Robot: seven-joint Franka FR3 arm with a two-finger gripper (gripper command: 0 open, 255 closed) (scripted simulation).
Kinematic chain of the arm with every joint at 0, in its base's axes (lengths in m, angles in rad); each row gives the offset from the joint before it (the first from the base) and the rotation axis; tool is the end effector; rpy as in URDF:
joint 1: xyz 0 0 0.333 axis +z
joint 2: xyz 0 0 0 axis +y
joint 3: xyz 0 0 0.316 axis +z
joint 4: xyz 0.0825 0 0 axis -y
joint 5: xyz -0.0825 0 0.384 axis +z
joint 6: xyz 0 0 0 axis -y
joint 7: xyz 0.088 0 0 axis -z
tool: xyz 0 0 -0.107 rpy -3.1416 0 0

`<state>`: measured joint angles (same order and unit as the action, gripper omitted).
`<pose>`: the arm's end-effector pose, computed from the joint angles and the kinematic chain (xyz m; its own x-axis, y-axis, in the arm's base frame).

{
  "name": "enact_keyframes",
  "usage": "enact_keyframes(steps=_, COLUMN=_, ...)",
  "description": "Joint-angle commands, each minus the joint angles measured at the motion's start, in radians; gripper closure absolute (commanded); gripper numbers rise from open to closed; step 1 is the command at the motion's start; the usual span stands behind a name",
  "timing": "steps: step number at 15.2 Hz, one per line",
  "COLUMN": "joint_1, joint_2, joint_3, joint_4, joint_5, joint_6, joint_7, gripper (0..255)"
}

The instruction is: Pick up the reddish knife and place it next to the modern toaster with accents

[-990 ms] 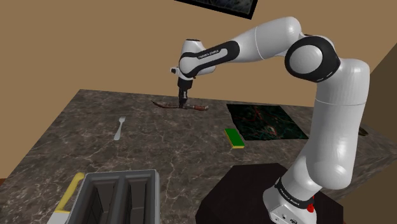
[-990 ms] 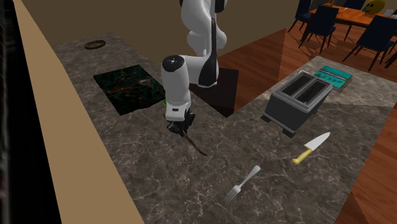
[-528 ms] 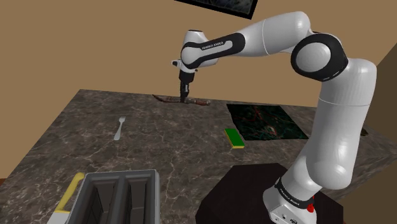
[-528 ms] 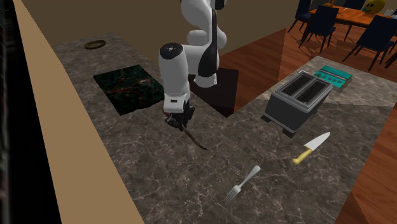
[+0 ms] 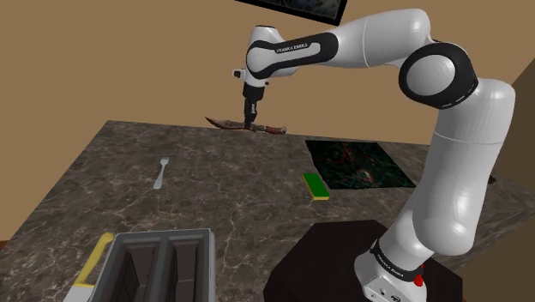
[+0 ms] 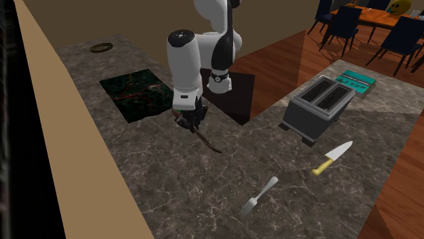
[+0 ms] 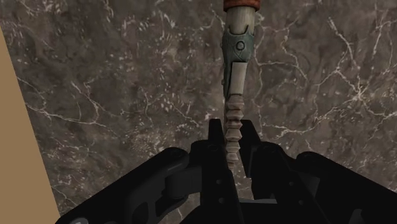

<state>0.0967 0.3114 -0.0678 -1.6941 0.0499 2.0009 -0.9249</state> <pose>0.6454 0.0255 0.4147 0.5930 0.8051 0.0172 0.8052 -0.5927 -0.0179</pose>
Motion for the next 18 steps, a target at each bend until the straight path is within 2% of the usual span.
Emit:
enact_keyframes(steps=1, joint_1=0.0, joint_2=-0.006, joint_3=0.0, joint_4=0.019, joint_5=-0.001, joint_6=-0.026, joint_7=0.002, gripper=255)
enact_keyframes(steps=18, joint_1=-0.001, joint_2=-0.033, joint_3=-0.002, joint_4=0.211, joint_5=-0.005, joint_6=-0.244, joint_7=0.009, gripper=255)
